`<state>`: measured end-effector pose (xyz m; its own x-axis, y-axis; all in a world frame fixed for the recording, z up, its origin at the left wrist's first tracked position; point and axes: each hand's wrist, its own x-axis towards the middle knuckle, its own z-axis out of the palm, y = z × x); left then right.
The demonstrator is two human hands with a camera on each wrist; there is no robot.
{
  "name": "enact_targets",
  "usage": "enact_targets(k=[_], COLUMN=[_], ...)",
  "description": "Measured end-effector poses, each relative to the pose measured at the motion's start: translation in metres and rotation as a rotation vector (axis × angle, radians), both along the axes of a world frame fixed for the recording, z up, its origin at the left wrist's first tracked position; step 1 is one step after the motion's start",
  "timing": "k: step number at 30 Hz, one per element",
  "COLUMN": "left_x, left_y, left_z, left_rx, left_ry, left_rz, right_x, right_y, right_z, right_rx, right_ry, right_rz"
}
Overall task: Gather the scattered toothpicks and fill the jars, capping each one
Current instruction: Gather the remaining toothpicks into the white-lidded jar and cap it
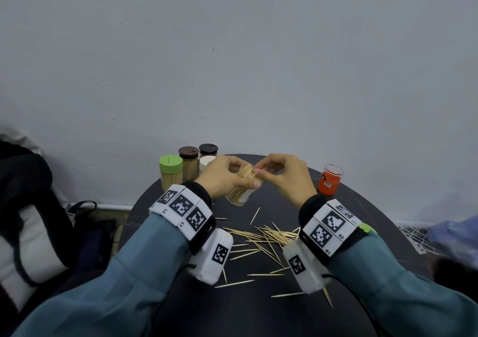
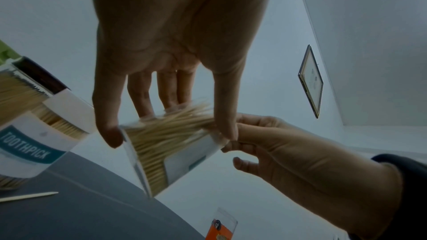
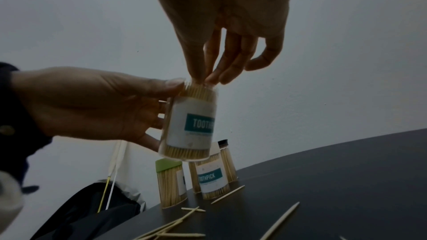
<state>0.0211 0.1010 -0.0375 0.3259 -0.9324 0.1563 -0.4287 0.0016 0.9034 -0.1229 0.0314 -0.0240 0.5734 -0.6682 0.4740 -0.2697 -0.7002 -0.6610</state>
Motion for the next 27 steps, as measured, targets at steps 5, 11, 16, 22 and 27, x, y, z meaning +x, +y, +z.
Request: enact_targets(k=[5, 11, 16, 22, 27], left_x=[0.0001, -0.0045, -0.0069, -0.0079, -0.0087], left_y=[-0.0025, -0.0016, -0.0012, -0.0001, 0.0005], left_z=[-0.0012, -0.001, -0.0016, -0.0021, -0.0019], left_rx=[0.007, 0.02, 0.03, 0.028, 0.023], left_ry=[-0.03, -0.038, -0.045, -0.031, -0.022], left_rz=[-0.006, -0.018, -0.026, -0.026, -0.023], right_x=[-0.0012, -0.0037, -0.0063, -0.0072, -0.0088], right_y=[-0.0003, -0.0044, -0.0046, 0.0013, 0.0017], right_z=[-0.0041, -0.0086, -0.0109, -0.0082, -0.0061], right_rx=[0.011, 0.015, -0.002, 0.002, 0.01], right_ry=[-0.054, -0.046, -0.026, -0.059, -0.073], right_rz=[-0.012, -0.02, -0.023, 0.037, 0.042])
